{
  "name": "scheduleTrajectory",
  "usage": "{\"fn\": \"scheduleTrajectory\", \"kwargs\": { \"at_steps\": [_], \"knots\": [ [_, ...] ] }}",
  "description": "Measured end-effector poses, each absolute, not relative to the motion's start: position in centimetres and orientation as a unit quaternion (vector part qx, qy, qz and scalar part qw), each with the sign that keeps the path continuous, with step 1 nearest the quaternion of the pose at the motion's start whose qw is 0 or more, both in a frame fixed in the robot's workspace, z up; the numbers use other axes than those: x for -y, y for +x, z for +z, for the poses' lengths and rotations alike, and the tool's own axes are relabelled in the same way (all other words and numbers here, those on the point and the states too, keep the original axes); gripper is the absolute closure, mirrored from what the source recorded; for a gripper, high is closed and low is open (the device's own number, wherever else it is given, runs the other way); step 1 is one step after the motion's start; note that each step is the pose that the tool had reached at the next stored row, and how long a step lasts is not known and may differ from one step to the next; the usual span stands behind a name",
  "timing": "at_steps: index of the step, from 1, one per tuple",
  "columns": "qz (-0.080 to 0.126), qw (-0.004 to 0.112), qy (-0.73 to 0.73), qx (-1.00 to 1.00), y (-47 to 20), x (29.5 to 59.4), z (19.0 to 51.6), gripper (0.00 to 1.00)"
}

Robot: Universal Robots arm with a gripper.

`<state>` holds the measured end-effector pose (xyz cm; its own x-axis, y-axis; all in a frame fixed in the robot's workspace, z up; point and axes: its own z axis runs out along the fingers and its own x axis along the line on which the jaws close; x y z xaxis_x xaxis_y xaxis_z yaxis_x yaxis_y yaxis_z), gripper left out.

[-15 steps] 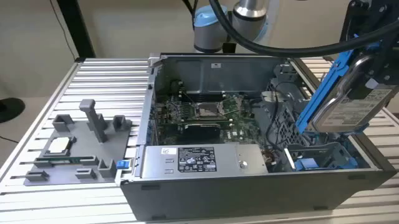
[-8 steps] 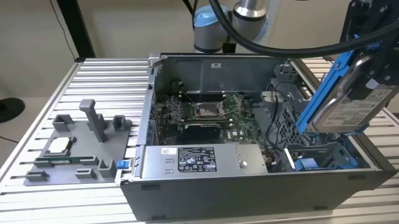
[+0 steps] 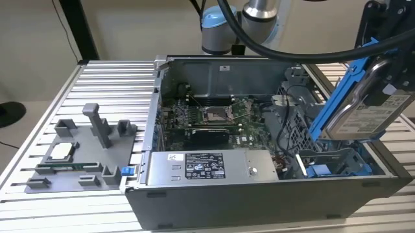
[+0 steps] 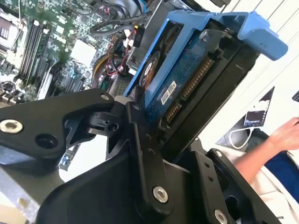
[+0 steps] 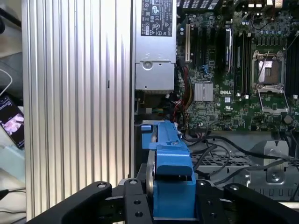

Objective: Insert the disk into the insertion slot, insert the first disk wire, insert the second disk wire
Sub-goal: 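Insert the disk into the insertion slot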

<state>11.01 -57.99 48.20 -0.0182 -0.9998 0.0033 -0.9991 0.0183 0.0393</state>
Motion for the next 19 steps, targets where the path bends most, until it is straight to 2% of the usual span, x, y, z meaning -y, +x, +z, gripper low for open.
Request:
{"fn": "scheduleTrajectory", "kwargs": {
  "at_steps": [19],
  "knots": [
    [-0.013,0.015,0.700,0.714,11.0,59.9,48.1,1.00]
  ]
}}
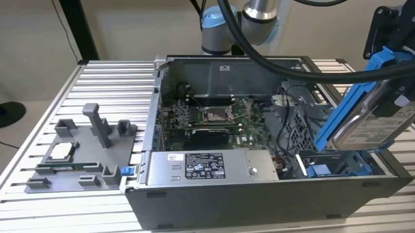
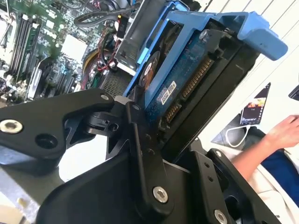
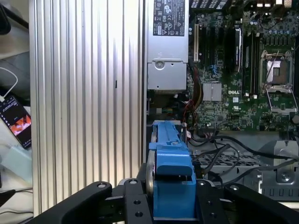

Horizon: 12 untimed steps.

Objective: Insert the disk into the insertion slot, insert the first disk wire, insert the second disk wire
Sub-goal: 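Insert the disk into the insertion slot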

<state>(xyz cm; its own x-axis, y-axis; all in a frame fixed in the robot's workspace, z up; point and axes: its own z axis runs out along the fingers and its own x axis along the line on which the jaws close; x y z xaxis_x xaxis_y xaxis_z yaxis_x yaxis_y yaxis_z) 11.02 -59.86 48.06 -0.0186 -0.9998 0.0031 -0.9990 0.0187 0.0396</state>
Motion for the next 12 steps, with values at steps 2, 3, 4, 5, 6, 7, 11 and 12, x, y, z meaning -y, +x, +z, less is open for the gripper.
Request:
{"fn": "scheduleTrajectory", "kwargs": {
  "at_steps": [2,3,4,5,6,7,11,12],
  "knots": [
    [-0.013,0.015,0.700,0.714,11.02,59.87,47.93,1.00],
    [-0.013,0.015,0.699,0.714,11.03,59.86,47.84,1.00],
    [-0.013,0.015,0.699,0.715,11.05,59.86,47.73,1.00],
    [-0.013,0.015,0.698,0.715,11.08,59.86,47.61,1.00],
    [-0.013,0.015,0.698,0.716,11.12,59.86,47.50,1.00],
    [-0.013,0.015,0.697,0.717,11.15,59.86,47.41,1.00],
    [-0.013,0.015,0.694,0.719,11.26,59.80,47.16,1.00],
    [-0.013,0.015,0.693,0.721,11.28,59.76,47.12,1.00]
  ]
}}
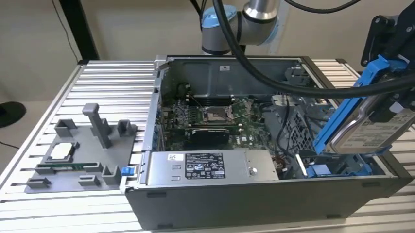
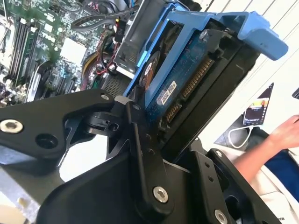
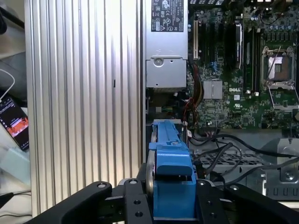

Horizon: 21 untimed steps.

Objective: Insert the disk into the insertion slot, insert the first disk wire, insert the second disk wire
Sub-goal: 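Insert the disk into the insertion slot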

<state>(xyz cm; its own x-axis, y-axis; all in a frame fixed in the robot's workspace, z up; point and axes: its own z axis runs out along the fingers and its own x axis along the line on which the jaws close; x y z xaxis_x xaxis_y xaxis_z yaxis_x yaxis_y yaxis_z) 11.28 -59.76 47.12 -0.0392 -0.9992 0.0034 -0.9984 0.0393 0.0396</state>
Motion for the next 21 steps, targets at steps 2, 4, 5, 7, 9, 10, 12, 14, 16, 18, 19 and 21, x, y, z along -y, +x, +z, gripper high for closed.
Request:
{"fn": "scheduleTrajectory", "kwargs": {
  "at_steps": [2,4,5,7,9,10,12,14,16,18,19,21],
  "knots": [
    [-0.013,0.015,0.689,0.724,11.30,59.71,47.03,1.00],
    [-0.013,0.015,0.686,0.727,11.31,59.71,47.01,1.00],
    [-0.013,0.015,0.686,0.728,11.31,59.71,47.01,1.00],
    [-0.013,0.015,0.685,0.728,11.31,59.70,47.01,1.00],
    [-0.013,0.015,0.685,0.728,11.31,59.70,47.01,1.00],
    [-0.013,0.015,0.685,0.728,11.31,59.70,47.01,1.00],
    [-0.013,0.015,0.685,0.728,11.31,59.70,47.01,1.00],
    [-0.013,0.015,0.685,0.728,11.31,59.69,46.97,1.00],
    [-0.013,0.015,0.685,0.728,11.31,59.67,46.95,1.00],
    [-0.013,0.015,0.685,0.728,11.31,59.64,46.90,1.00],
    [-0.013,0.015,0.684,0.729,11.31,59.63,46.89,1.00],
    [-0.013,0.015,0.682,0.731,11.31,59.63,46.87,1.00]
  ]
}}
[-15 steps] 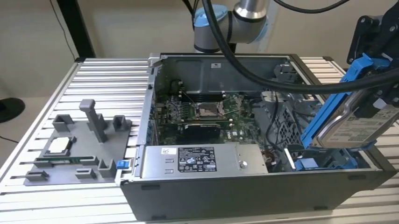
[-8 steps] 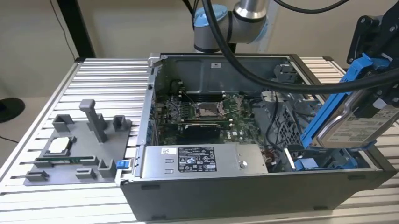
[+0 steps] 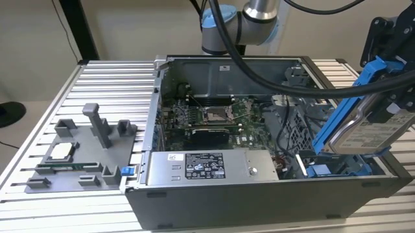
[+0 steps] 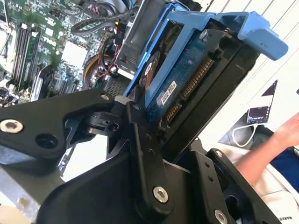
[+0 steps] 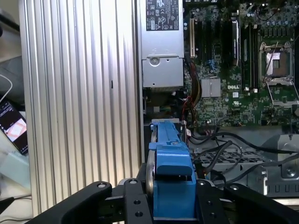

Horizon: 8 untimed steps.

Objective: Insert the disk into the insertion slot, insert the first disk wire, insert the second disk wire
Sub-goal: 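Insert the disk into the insertion slot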

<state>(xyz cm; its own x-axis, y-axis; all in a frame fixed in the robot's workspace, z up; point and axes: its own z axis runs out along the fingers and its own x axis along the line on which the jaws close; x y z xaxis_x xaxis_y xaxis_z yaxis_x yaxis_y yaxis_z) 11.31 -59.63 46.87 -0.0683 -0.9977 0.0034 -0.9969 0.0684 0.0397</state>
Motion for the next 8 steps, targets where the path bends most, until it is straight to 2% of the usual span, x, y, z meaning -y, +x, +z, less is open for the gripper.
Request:
{"fn": "scheduleTrajectory", "kwargs": {
  "at_steps": [8],
  "knots": [
    [-0.013,0.015,0.681,0.732,11.31,59.62,46.78,1.00]
  ]
}}
